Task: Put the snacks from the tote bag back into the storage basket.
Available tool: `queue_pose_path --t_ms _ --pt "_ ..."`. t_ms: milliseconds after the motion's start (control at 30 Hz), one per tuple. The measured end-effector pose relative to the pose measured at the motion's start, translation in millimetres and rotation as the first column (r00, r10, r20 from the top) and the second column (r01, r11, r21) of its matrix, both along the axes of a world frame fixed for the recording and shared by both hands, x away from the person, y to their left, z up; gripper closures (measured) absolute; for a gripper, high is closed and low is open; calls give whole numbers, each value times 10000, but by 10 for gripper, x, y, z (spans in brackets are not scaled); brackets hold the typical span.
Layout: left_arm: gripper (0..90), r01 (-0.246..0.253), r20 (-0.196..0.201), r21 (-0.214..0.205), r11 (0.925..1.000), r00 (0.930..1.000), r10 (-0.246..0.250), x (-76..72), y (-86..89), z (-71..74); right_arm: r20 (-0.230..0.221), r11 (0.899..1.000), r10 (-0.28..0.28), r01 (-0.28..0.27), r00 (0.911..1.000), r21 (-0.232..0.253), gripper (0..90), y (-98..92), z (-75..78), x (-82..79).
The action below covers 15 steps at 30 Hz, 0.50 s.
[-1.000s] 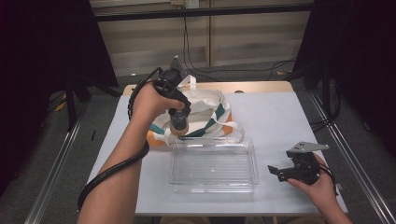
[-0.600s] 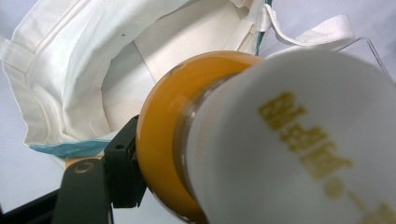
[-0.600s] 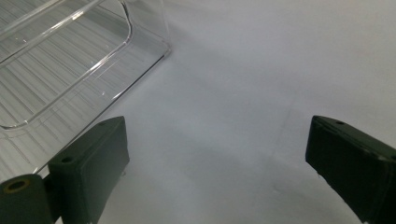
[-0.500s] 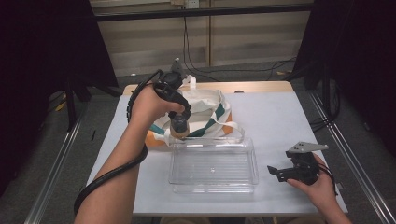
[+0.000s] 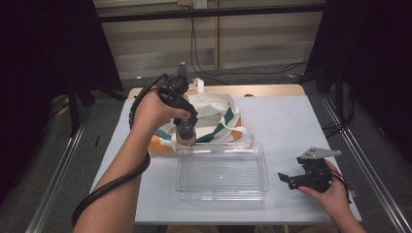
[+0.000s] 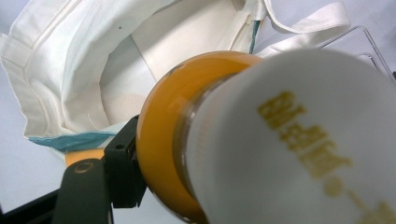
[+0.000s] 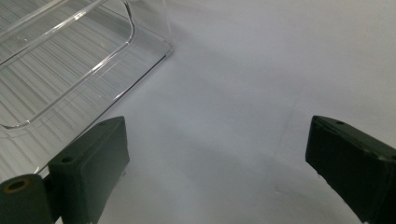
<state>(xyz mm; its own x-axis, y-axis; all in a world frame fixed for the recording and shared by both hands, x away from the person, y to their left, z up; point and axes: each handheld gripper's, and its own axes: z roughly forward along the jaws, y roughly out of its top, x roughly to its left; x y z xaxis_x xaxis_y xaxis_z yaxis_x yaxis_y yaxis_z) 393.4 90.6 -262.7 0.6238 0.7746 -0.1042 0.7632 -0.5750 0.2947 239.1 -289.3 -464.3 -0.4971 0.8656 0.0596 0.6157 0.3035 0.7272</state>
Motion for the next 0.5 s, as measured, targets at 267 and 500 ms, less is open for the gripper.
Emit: queue_pose_path --t_ms 267,500 --pt "300 165 -31 -2 9999 9999 -165 -41 -16 10 -78 10000 -33 33 10000 10 56 7 0 -2" --pt "300 215 -84 -32 9998 9997 -216 -55 -13 -38 -52 10000 -41 41 10000 -20 56 10 -2 -3"
